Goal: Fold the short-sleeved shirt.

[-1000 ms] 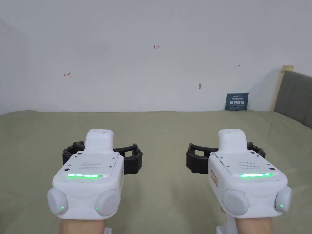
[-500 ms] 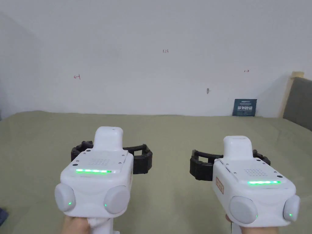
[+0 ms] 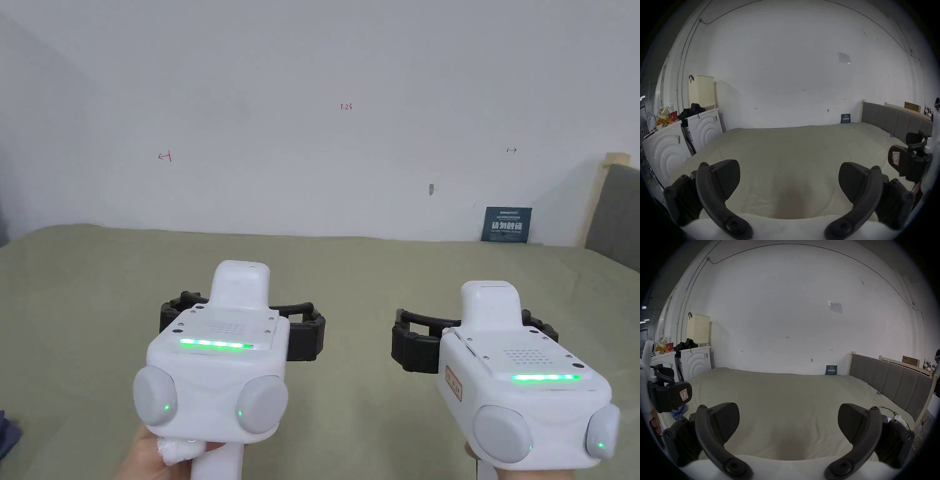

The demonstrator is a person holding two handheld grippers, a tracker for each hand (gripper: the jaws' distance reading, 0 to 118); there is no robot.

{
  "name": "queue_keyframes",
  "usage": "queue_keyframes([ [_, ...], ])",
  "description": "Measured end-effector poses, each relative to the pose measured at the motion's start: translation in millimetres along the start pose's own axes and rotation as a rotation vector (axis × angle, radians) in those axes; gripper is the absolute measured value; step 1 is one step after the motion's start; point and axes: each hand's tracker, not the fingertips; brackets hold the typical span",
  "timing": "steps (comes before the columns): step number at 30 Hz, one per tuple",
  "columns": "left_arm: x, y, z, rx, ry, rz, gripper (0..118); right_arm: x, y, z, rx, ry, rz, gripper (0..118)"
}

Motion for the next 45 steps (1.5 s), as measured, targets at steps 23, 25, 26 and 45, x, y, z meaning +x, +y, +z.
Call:
queue_keyframes([
  [23, -9.2, 5.3, 3.6, 0.012, -0.01, 0.023, 118, -2.2, 10.0, 2.4, 0.019, -0.004, 0.005, 118],
  [25, -10.9, 6.8, 3.0, 0.01, -0.012, 0.031, 118, -2.1, 10.8, 2.5, 0.022, -0.005, 0.003, 118],
  [26, -11.6, 7.0, 3.3, 0.012, -0.014, 0.039, 118, -2.0, 11.0, 2.5, 0.021, -0.006, 0.005, 118],
  [45, -9.5, 9.3, 9.6, 0.005, -0.055, 0.069, 118, -0.7, 8.4, 4.1, 0.016, -0.01, -0.007, 118],
])
